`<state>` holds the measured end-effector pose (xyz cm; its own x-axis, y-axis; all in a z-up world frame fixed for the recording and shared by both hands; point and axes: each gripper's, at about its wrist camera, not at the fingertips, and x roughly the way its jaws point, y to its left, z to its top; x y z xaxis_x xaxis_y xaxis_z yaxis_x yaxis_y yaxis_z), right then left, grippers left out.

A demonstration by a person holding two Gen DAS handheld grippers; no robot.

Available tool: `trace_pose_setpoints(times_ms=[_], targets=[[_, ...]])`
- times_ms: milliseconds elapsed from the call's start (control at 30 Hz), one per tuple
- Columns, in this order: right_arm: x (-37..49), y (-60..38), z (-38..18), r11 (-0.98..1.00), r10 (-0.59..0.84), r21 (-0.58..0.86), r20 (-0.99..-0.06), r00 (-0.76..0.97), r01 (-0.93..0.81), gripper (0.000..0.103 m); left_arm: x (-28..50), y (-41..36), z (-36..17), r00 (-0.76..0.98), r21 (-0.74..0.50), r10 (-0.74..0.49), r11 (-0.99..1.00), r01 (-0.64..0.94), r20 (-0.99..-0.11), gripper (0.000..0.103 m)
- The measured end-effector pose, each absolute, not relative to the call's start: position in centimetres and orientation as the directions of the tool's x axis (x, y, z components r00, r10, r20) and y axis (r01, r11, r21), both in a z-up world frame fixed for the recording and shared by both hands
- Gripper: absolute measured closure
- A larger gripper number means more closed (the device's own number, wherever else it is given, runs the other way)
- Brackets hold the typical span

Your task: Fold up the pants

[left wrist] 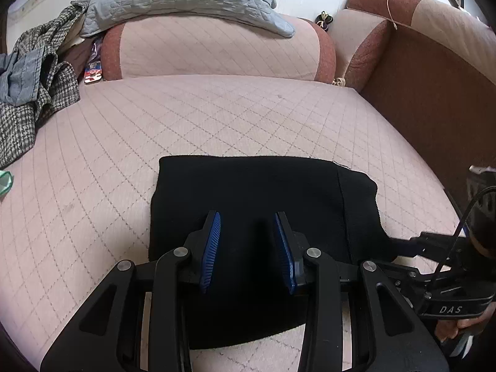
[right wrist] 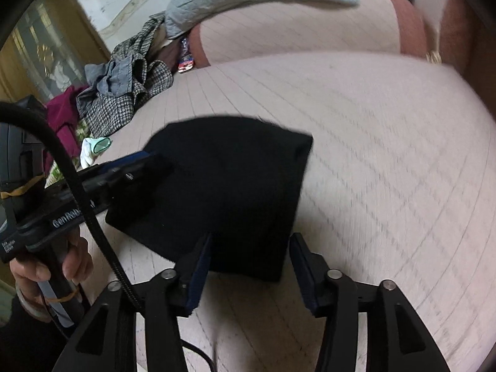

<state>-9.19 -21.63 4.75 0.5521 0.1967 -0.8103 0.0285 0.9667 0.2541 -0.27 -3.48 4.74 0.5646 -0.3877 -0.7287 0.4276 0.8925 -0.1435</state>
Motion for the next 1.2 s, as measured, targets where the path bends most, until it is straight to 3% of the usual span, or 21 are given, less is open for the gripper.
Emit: trace_pose_setpoints(times_ms=[233, 467, 733, 933, 1200], targets=[[-9.2, -22.9, 6.0, 0.944, 0.231, 0.327, -0.761, 0.606, 0.051, 0.054, 0.0, -0.8, 5.7, 0.583, -0.207, -0.396, 0.908, 0.365, -0.709, 0.068], [-6.7, -24.1, 4.8, 0.907, 0.259, 0.402, -0.768, 0.586, 0.126, 0.053, 1.1, 2.3, 5.3, 0.572, -0.285, -0.386, 0.922, 0.261, -0.723, 0.068], [-6.7, -23.7, 5.3, 0.922, 0.227, 0.369, -0.765, 0.602, 0.122, 0.054, 0.8, 1.9, 5.1, 0.574, -0.249, -0.37, 0.927, 0.281, -0.73, 0.068], [-5.8, -23.0, 6.5, 0.953, 0.188, 0.297, -0.739, 0.647, 0.063, 0.093, 1.0, 1.7, 4.8, 0.567, -0.24, -0.367, 0.927, 0.287, -0.738, 0.068], [-5.4, -22.9, 5.2, 0.977, 0.107, 0.196, -0.785, 0.61, 0.081, 0.096, 1.2, 2.1, 4.7, 0.565, -0.254, -0.367, 0.928, 0.272, -0.739, 0.068]])
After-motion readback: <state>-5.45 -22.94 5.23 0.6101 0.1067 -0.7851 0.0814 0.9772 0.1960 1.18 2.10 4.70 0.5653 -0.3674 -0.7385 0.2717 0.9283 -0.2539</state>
